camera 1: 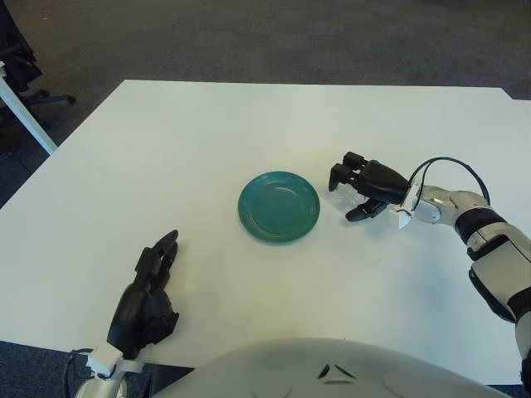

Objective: Put the bottle into the plate.

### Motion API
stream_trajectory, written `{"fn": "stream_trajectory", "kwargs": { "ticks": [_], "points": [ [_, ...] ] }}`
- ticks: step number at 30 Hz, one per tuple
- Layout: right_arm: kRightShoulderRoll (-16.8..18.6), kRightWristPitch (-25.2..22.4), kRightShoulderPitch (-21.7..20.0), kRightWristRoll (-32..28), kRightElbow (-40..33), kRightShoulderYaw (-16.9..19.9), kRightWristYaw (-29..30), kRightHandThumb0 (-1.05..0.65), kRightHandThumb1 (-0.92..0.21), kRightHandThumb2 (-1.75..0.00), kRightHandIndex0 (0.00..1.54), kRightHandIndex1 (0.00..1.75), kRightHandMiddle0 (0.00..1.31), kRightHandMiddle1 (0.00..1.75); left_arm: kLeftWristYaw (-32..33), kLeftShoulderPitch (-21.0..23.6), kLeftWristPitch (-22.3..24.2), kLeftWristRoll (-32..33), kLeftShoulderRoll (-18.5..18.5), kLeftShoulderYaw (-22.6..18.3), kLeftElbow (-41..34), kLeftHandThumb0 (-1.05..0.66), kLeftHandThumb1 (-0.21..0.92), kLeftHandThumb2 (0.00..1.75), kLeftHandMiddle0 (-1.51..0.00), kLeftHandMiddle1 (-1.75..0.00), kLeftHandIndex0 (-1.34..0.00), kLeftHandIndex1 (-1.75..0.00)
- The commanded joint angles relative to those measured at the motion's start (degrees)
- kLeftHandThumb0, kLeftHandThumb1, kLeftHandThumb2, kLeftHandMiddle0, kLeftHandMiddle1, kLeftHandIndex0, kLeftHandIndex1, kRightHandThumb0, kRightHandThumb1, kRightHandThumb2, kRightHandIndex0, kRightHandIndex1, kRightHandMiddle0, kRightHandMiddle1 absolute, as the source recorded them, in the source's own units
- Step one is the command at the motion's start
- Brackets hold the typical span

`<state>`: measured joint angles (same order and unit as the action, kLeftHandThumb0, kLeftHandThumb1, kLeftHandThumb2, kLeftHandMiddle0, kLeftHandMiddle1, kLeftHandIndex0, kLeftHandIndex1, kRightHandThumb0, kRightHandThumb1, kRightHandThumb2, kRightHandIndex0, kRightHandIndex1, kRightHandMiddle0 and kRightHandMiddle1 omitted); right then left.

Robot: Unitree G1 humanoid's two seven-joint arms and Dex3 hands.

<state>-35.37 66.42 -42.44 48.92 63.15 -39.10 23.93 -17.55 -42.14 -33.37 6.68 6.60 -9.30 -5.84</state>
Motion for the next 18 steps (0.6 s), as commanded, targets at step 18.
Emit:
{"fn": "stream_trajectory", "kwargs": {
  "ticks": [18],
  "points": [
    [-4.13, 3.57, -9.01, 2.95, -1.26, 2.33, -0.06, -1.05, -0.92, -1.05, 1.15, 1.75, 1.07, 1.75, 3.26, 3.46, 2.98, -1.38, -1.29, 4.44, 5.80, -0.92, 0.92, 1.04, -0.25, 0.00, 0.00, -0.57]
  ]
}}
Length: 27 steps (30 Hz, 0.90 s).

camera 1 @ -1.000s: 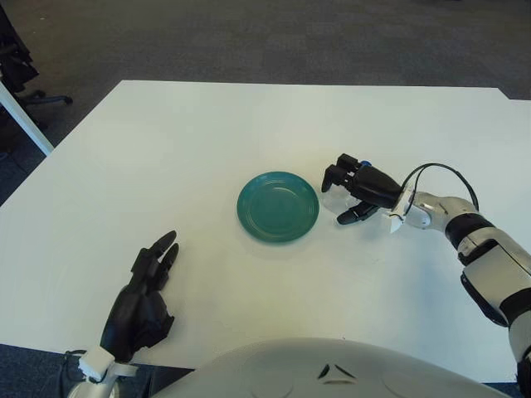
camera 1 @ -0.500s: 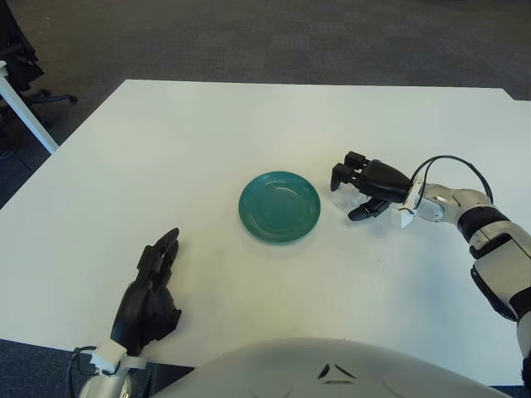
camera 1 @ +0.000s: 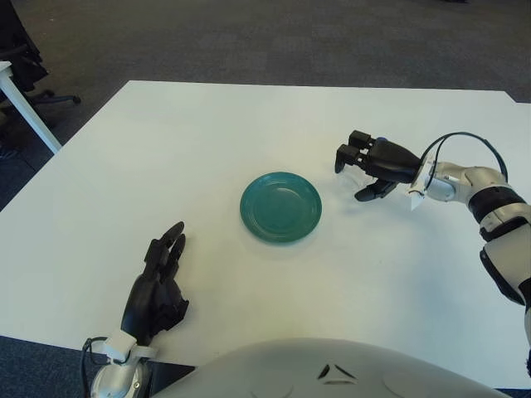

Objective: Put the bottle into the plate.

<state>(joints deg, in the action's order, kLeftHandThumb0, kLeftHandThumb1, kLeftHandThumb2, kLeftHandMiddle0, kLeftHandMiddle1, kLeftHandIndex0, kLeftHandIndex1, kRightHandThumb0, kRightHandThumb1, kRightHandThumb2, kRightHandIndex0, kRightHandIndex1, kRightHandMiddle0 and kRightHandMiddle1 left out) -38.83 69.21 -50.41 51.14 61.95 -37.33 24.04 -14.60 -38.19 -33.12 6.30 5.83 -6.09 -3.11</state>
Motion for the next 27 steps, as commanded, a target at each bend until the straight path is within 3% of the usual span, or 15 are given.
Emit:
{"fn": "stream_trajectory", "kwargs": {
  "ticks": [1, 16, 22, 27],
  "points": [
    [-0.72, 0.81, -1.29, 0.79, -0.03, 0.53, -0.17, -1.05, -0.92, -1.04, 1.15, 1.75, 1.07, 1.75, 0.33, -0.29, 2.64, -0.89, -0.58, 1.35, 3.35, -0.92, 0.92, 1.04, -0.25, 0.00, 0.00, -0.57],
    [0.66, 1.02, -3.38, -0.55, -2.04, 1.88, -1.57, -1.05, -0.92, -1.04, 1.16, 1.75, 1.04, 1.75, 0.72, 2.42, 1.97, -0.70, -1.21, 2.35, 6.14, -0.88, 0.92, 1.02, -0.26, 0.00, 0.00, -0.56],
    [4.14, 2.22, -5.44, -3.29, -2.27, 3.45, -4.08, -1.05, -0.92, -1.03, 1.16, 1.75, 1.03, 1.75, 1.05, 3.74, 2.35, -1.16, -1.15, 3.11, 6.98, -0.88, 0.92, 1.02, -0.26, 0.00, 0.00, -0.57],
    [7.75, 2.35, -4.06, -5.37, -2.77, 3.82, -7.00, -1.05, -0.92, -1.04, 1.15, 1.75, 1.01, 1.75, 1.40, 4.67, 3.79, -1.28, -1.55, 4.19, 7.11, -0.88, 0.92, 1.03, -0.24, 0.00, 0.00, -0.57]
  ]
}}
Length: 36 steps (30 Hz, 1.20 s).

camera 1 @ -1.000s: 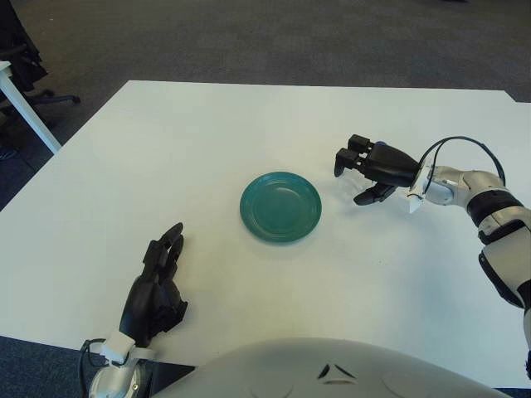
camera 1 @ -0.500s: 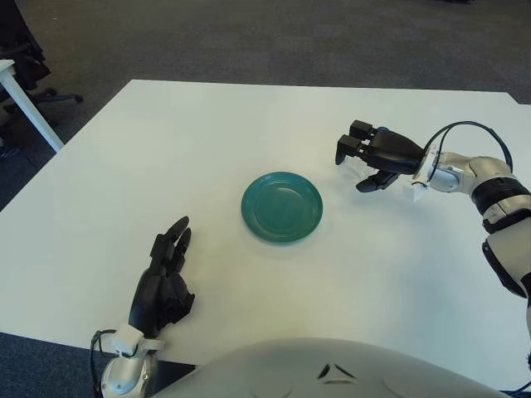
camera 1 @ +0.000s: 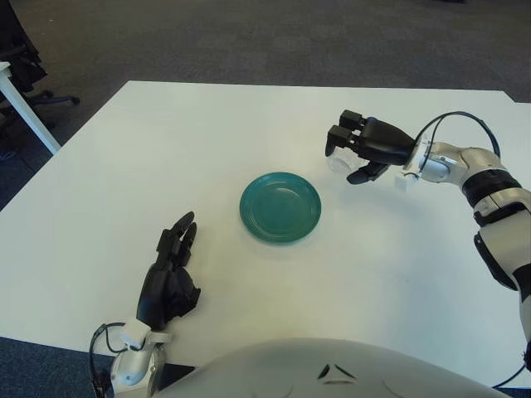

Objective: Put the bottle into the plate.

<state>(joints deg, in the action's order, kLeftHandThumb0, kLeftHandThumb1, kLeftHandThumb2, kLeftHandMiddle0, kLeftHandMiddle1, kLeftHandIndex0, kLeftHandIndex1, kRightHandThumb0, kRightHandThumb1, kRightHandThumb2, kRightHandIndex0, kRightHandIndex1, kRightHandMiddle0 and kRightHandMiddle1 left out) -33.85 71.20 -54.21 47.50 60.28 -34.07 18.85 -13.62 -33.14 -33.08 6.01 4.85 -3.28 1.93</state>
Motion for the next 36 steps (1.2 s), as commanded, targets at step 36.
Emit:
{"fn": "stream_trajectory", "kwargs": {
  "ticks": [36],
  "points": [
    [16.19, -5.04, -1.51, 6.85, -0.32, -6.28, 1.17, -1.05, -0.92, -0.99, 1.17, 1.75, 1.00, 1.75, 5.79, 2.05, 2.67, -5.86, -4.32, 5.52, 4.16, -0.94, 0.92, 1.08, -0.28, -0.01, 0.00, -0.61]
  ]
}}
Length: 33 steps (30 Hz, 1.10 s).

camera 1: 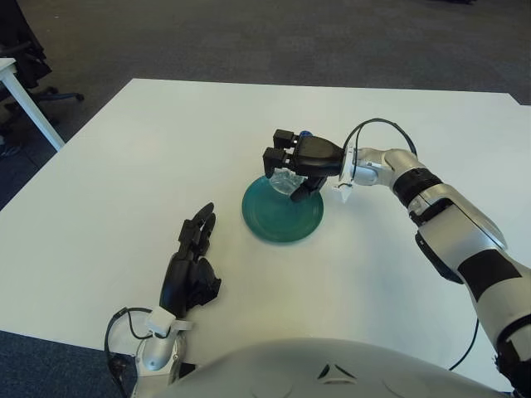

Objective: Put the bottle into the plate.

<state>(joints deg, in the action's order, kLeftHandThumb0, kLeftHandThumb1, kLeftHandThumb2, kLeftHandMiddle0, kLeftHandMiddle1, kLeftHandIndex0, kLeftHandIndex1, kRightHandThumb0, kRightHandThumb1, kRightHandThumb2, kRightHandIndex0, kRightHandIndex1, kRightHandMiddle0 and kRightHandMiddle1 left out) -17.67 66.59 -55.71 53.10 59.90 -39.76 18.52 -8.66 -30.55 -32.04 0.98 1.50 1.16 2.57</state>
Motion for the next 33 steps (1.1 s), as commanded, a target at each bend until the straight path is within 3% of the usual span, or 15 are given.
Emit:
{"fn": "stream_trajectory", "kwargs": {
  "ticks": [1, 19, 33],
  "points": [
    [0.08, -0.47, -0.13, 1.68, 0.16, -0.95, 2.01, -1.05, -0.92, -0.99, 1.17, 1.75, 1.00, 1.75, 0.95, -0.41, 1.38, -0.87, -1.04, 1.09, 3.87, -0.94, 0.92, 1.08, -0.28, -0.02, 0.00, -0.62],
    [0.38, -2.43, -0.22, 8.14, 0.58, -6.25, 12.81, -1.05, -0.92, -1.02, 1.20, 1.75, 1.03, 1.75, 2.37, 0.35, 0.69, -1.92, -2.00, 1.40, 5.19, -0.97, 0.92, 1.09, -0.32, -0.02, 0.00, -0.69],
    [-0.16, -3.30, 0.33, 9.85, 1.14, -9.03, 16.20, -1.05, -0.92, -0.97, 1.20, 1.75, 1.00, 1.75, 2.94, 1.70, 1.43, -2.43, -1.83, 1.79, 6.10, -0.99, 0.92, 1.11, -0.27, 0.00, 0.00, -0.59]
  ]
}}
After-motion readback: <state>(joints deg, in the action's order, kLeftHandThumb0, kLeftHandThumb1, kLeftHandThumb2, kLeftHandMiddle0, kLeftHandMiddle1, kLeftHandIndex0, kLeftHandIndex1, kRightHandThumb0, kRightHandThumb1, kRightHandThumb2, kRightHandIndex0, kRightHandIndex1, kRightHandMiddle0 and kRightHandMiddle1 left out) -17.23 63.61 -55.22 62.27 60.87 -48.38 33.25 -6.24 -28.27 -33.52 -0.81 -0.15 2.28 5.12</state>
